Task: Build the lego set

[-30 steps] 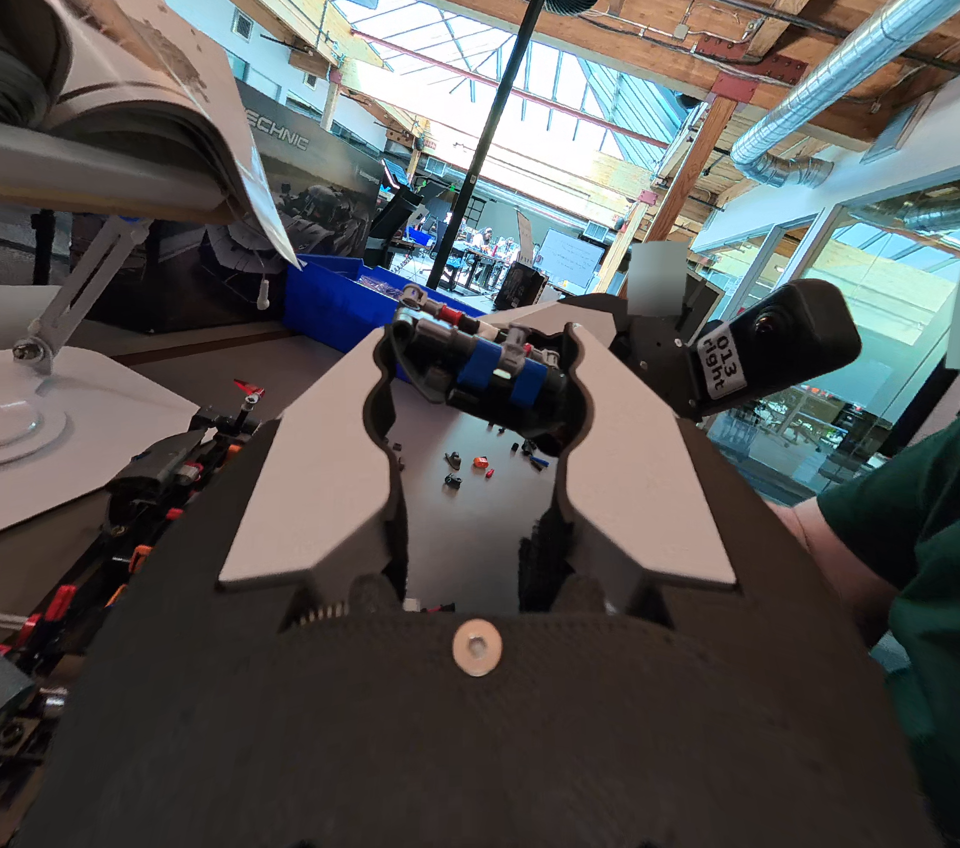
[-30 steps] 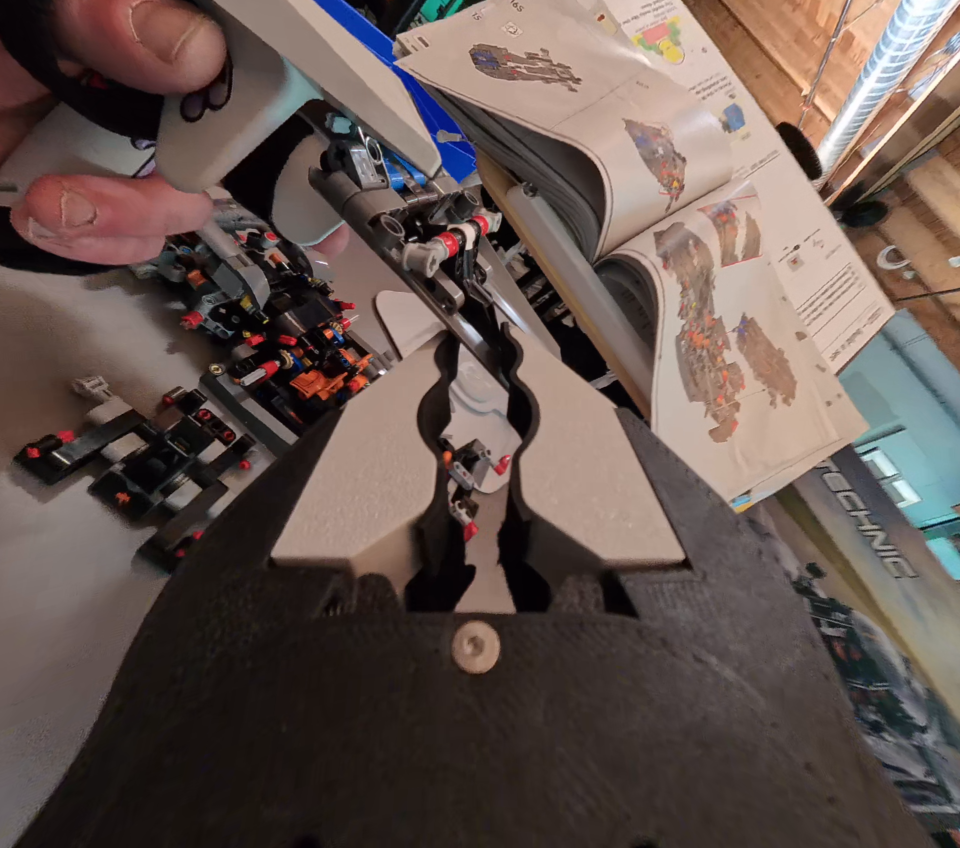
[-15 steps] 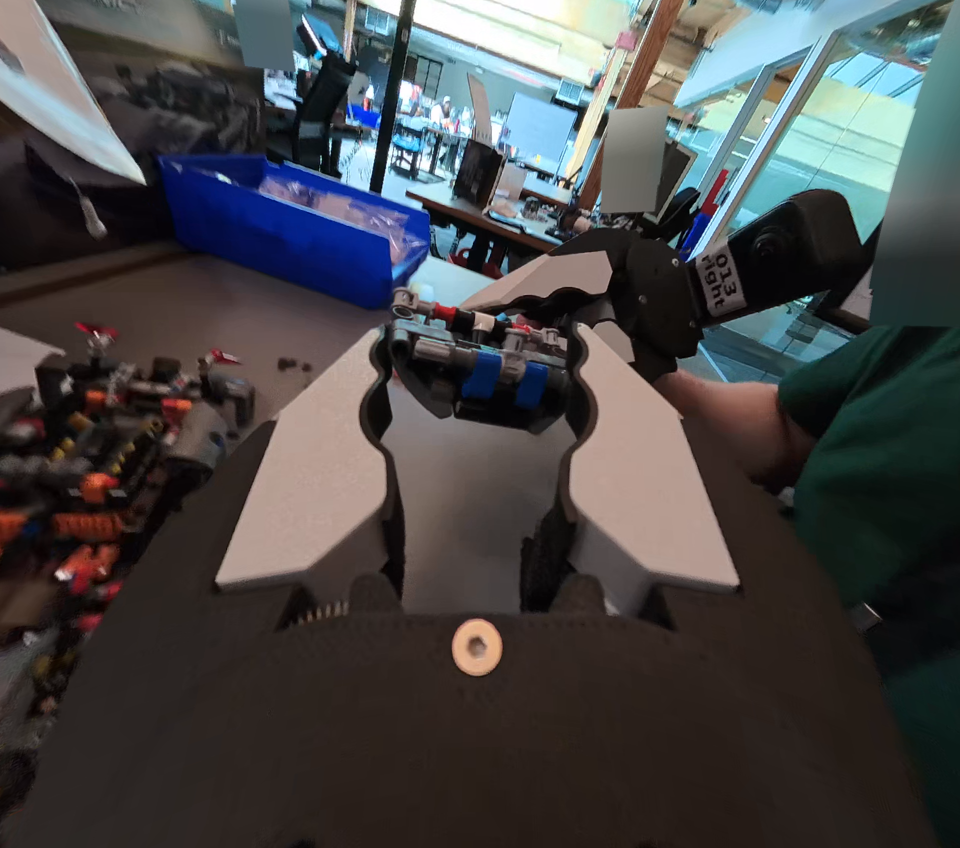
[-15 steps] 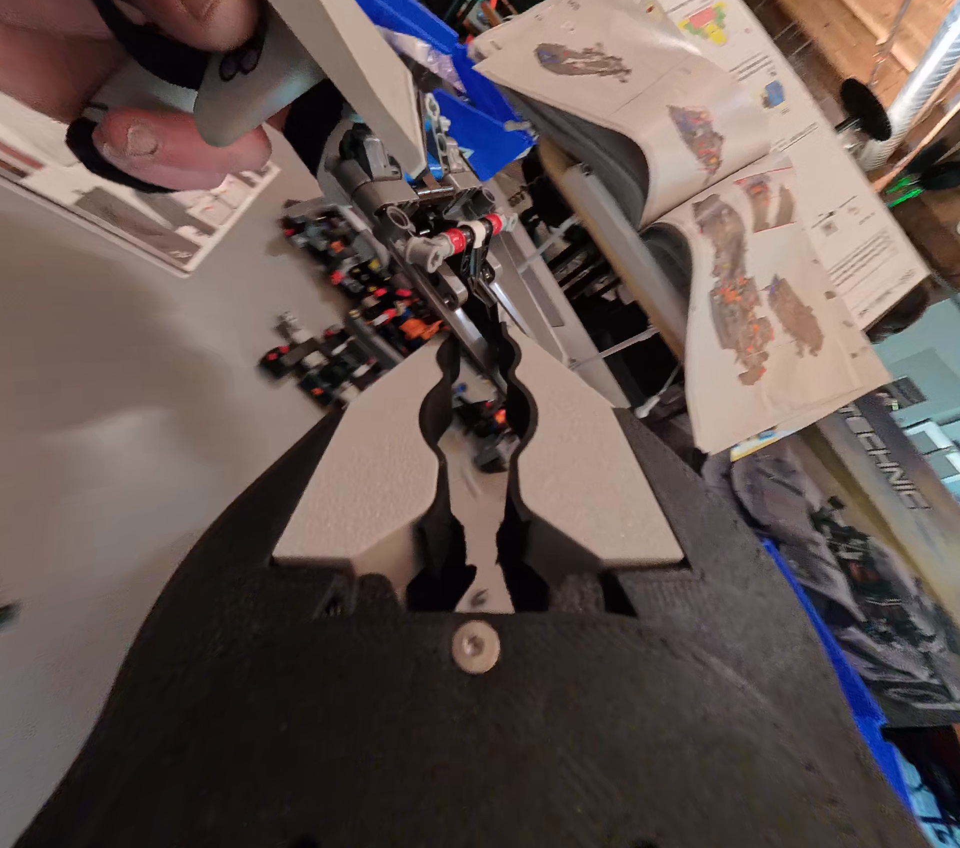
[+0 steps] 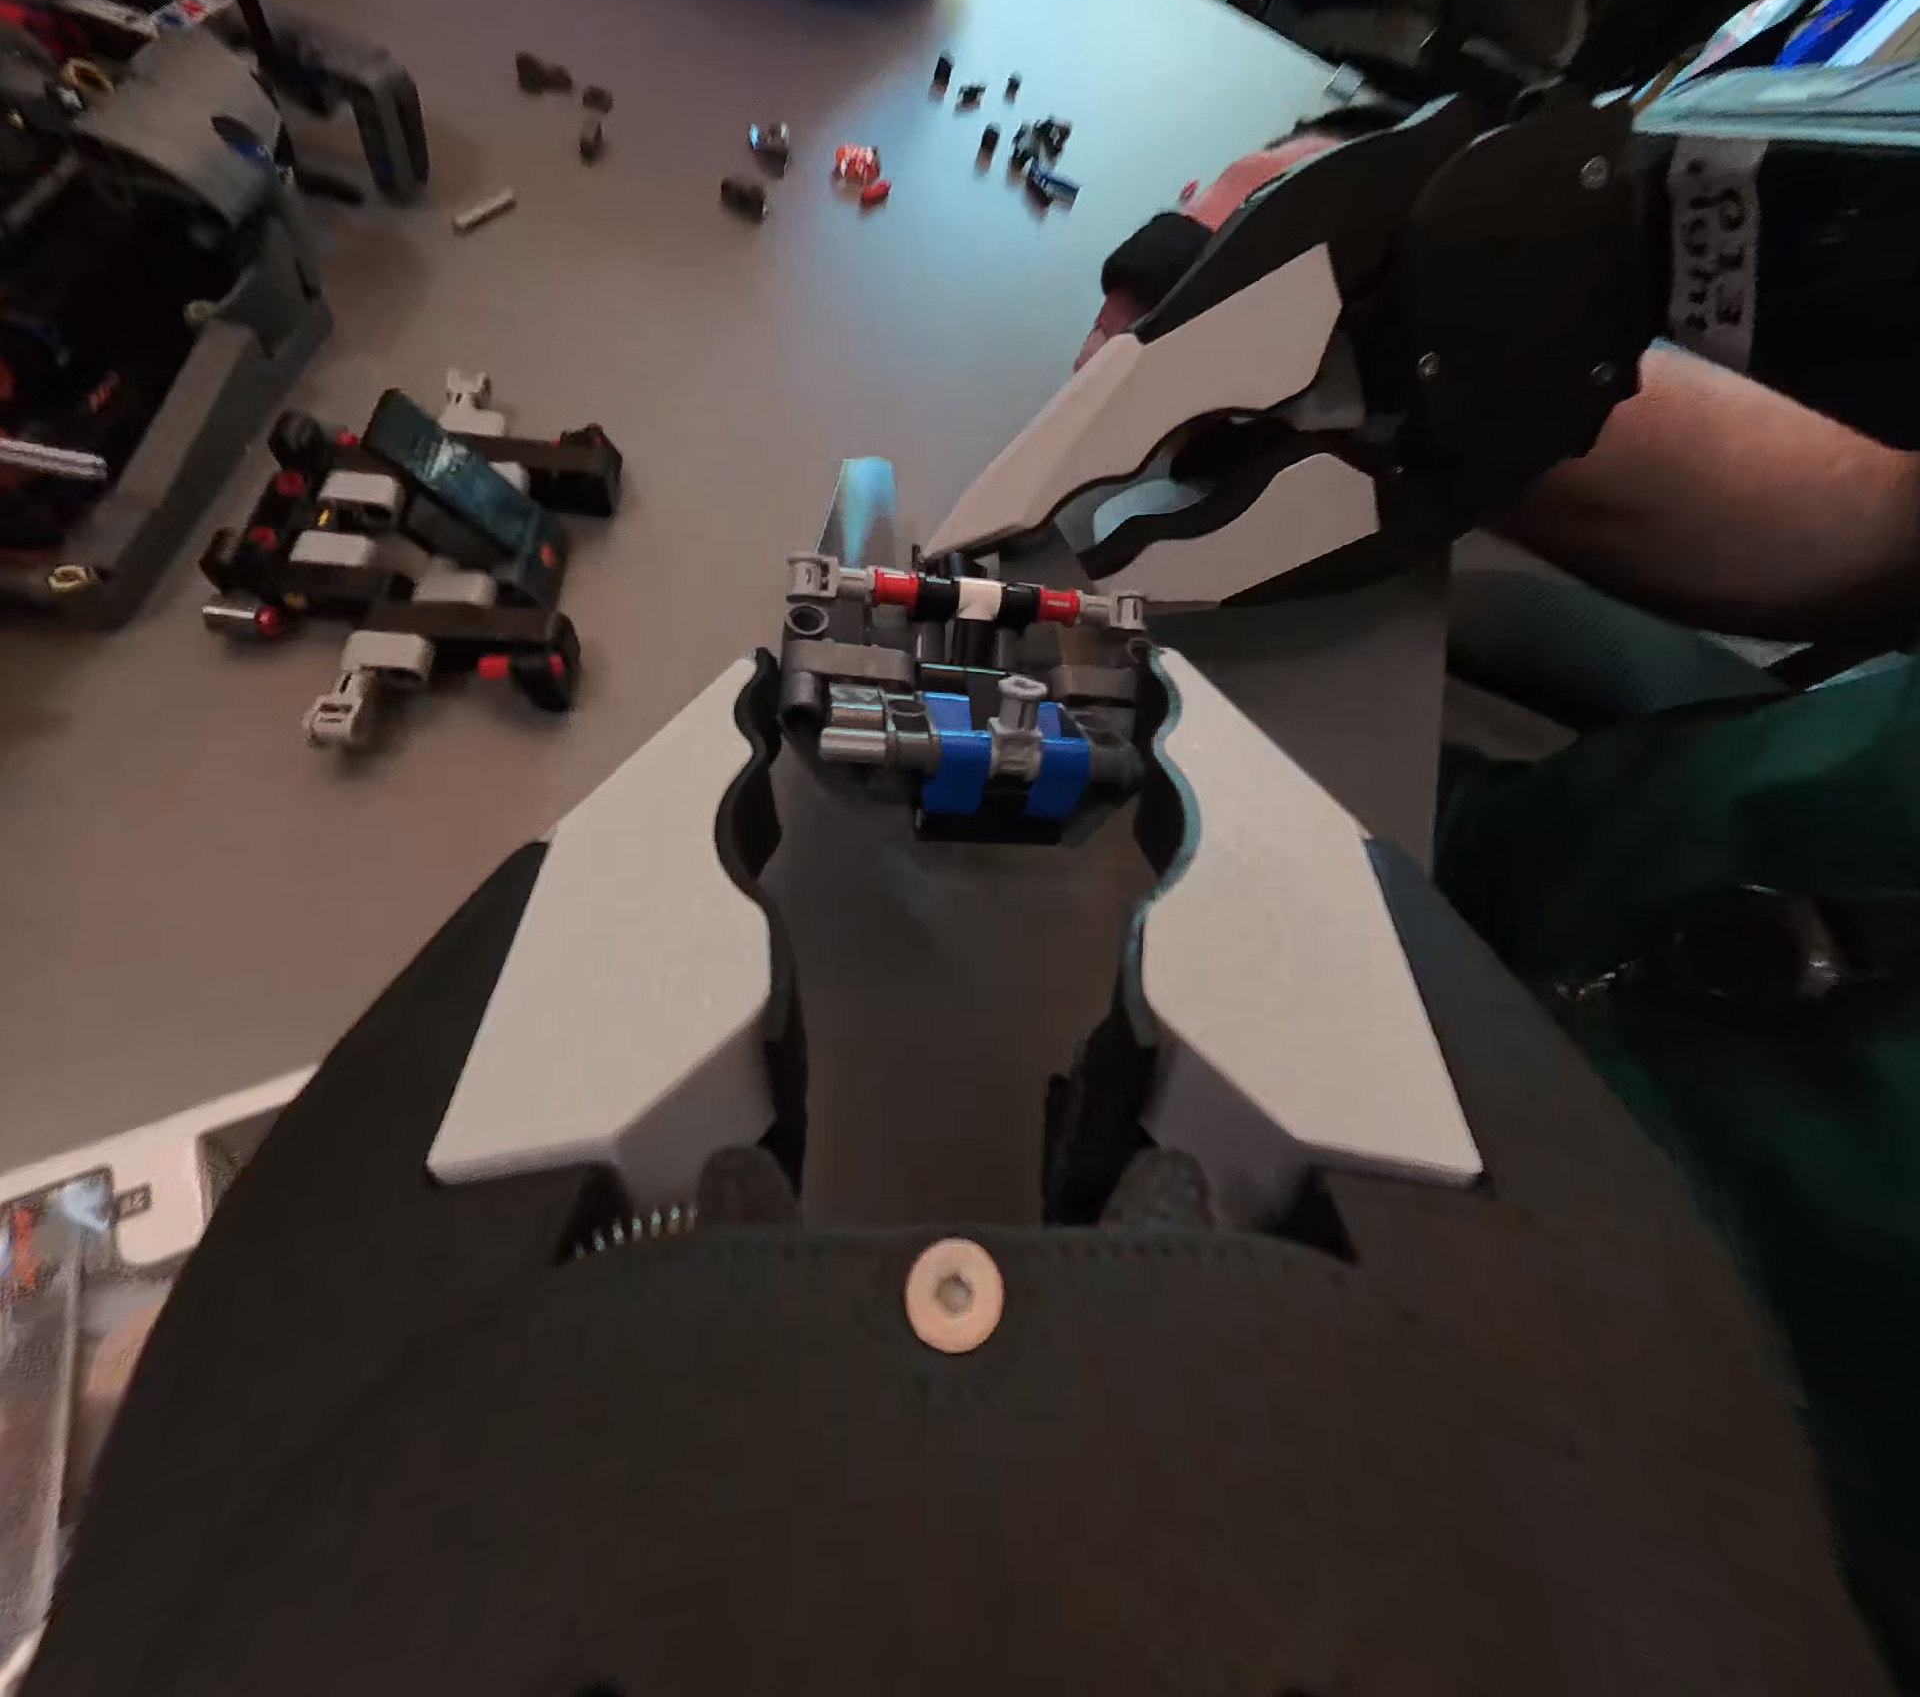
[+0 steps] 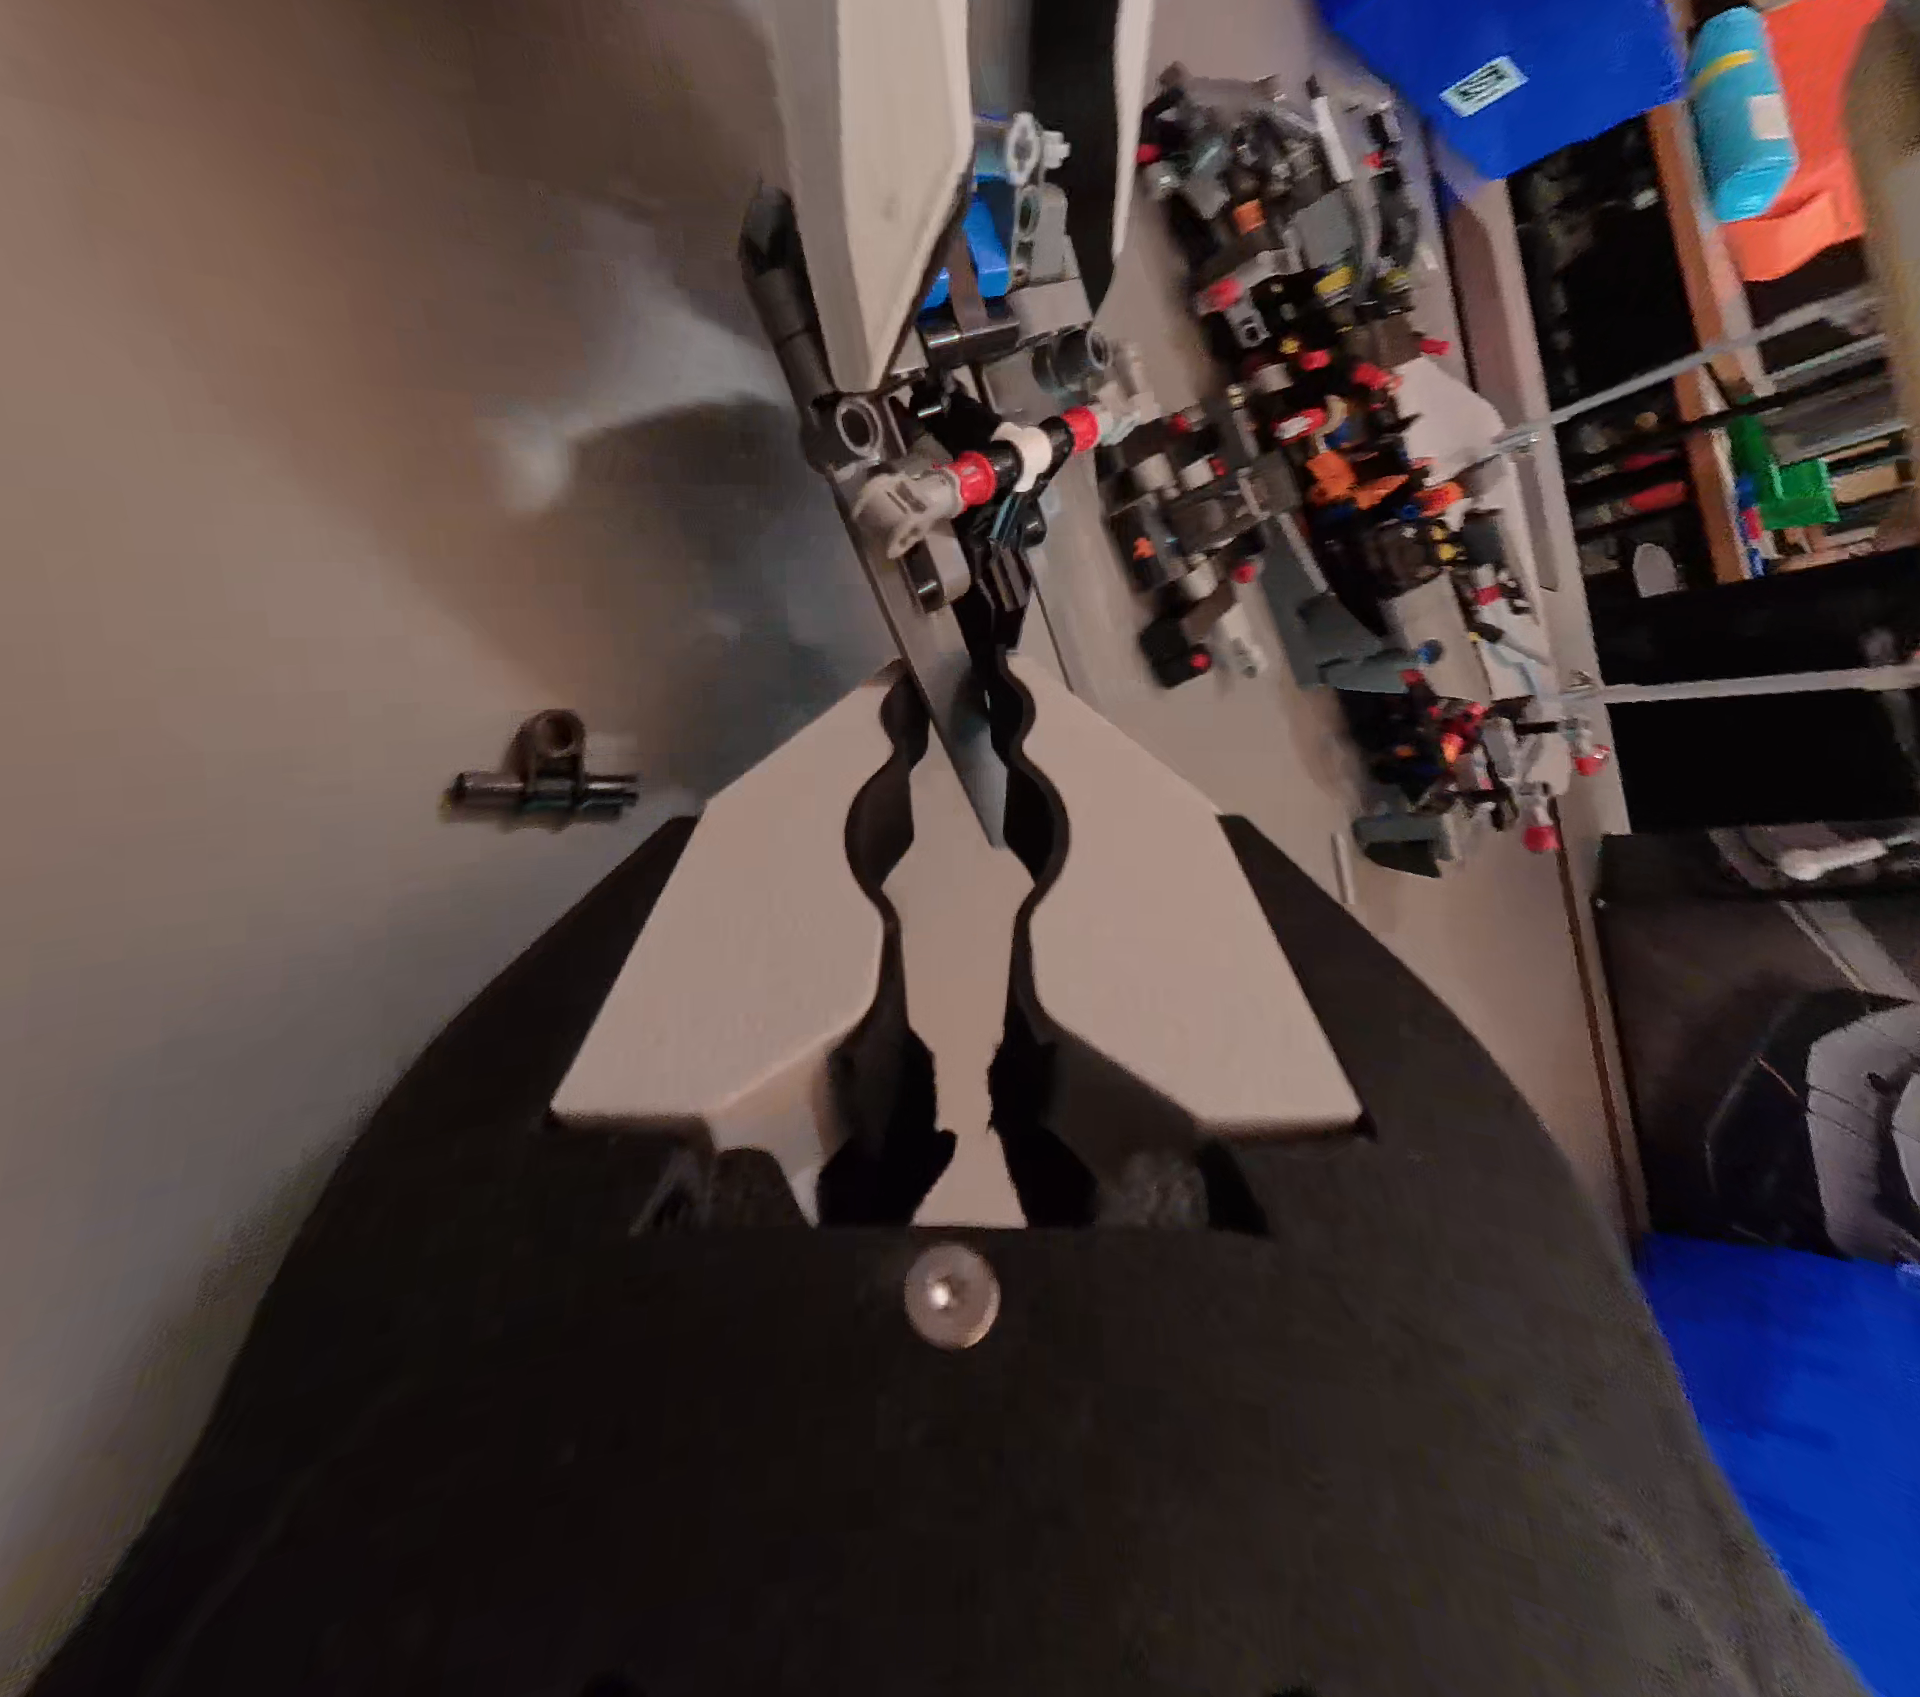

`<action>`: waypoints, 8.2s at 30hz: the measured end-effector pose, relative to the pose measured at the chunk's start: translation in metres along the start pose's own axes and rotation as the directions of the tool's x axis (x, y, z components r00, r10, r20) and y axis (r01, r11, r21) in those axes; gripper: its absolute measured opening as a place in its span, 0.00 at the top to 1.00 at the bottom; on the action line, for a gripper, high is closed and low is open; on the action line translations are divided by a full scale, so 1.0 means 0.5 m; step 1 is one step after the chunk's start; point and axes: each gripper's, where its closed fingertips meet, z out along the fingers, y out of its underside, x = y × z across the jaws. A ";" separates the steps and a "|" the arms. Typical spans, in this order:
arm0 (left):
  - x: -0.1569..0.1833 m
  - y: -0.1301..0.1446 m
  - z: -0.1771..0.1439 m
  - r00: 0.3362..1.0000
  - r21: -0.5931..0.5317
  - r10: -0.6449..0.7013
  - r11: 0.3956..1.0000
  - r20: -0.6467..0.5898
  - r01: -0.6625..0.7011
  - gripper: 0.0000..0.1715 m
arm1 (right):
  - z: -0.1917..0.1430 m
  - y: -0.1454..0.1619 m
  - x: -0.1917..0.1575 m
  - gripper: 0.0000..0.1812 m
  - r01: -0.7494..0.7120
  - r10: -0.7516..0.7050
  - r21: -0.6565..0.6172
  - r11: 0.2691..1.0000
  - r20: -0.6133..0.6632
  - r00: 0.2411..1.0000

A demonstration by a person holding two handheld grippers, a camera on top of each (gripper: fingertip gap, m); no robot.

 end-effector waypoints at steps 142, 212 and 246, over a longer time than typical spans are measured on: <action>-0.121 -0.128 0.032 0.691 -0.156 0.709 0.706 0.144 -0.691 0.92 | -0.012 -0.002 0.201 0.87 -0.785 0.637 -0.015 0.620 0.594 0.491; -0.089 -0.102 -0.002 0.780 -0.166 0.625 0.774 0.041 -0.611 0.82 | -0.022 -0.028 0.169 0.93 -0.906 0.703 -0.131 0.402 0.679 0.213; -0.013 0.064 0.022 0.963 -0.305 0.264 0.922 0.046 -0.239 0.68 | -0.030 0.024 0.147 0.93 -0.990 0.833 -0.040 0.138 0.545 0.094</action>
